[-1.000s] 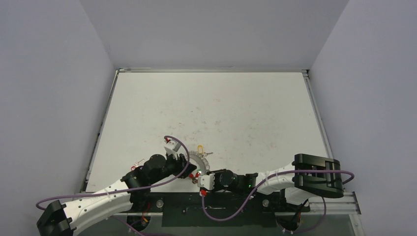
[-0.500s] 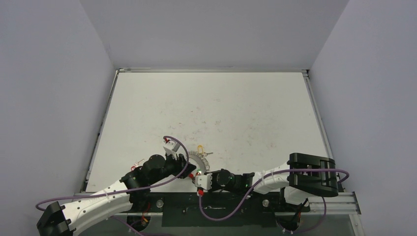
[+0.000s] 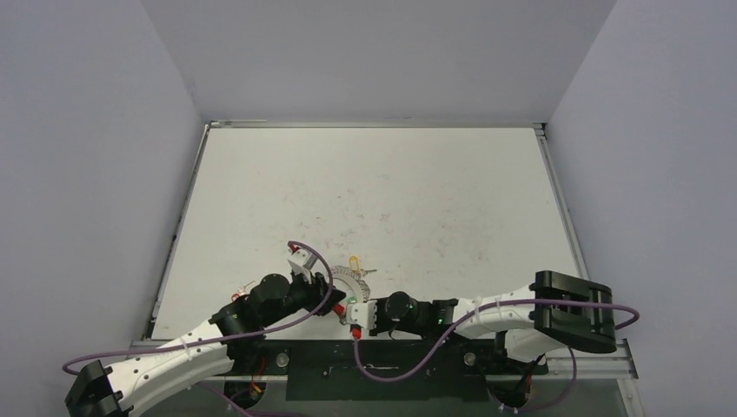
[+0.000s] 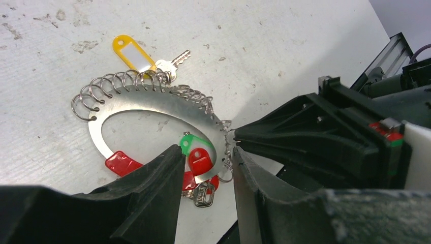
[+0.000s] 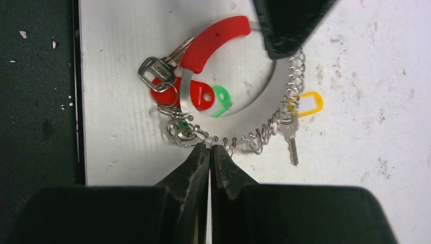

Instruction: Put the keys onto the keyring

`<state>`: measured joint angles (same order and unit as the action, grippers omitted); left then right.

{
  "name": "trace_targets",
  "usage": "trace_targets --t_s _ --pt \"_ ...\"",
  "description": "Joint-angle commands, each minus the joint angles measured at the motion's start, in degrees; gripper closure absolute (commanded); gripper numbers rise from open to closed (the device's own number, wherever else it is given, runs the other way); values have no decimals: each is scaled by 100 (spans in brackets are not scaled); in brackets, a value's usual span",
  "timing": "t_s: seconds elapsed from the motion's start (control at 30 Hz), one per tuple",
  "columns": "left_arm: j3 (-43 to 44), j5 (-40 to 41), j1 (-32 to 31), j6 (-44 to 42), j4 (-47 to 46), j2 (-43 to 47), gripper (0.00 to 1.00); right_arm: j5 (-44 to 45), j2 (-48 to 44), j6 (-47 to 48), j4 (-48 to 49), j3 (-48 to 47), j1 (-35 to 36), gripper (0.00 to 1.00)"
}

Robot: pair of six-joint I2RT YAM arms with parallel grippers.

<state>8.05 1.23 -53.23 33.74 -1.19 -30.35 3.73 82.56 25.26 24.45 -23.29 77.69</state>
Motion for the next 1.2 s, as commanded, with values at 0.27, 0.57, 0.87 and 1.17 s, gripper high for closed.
trace_targets --t_s 0.27,0.57,0.87,1.17 --pt "135 -434 -51 -1036 -966 -89 64 -1896 -1667 -146 -1319 -270 -910 100" --pt "-116 -1113 -204 -2294 -2127 -279 64 -3155 -1986 -786 -1208 -449 -1612 100" --pt "-421 -1649 -375 -3238 -2773 -111 63 -4055 -2056 -1445 -1057 -691 -2199 100" --pt "-477 -1602 -453 -3817 -2799 116 66 -4704 -1999 -1903 -527 -765 -2363 100"
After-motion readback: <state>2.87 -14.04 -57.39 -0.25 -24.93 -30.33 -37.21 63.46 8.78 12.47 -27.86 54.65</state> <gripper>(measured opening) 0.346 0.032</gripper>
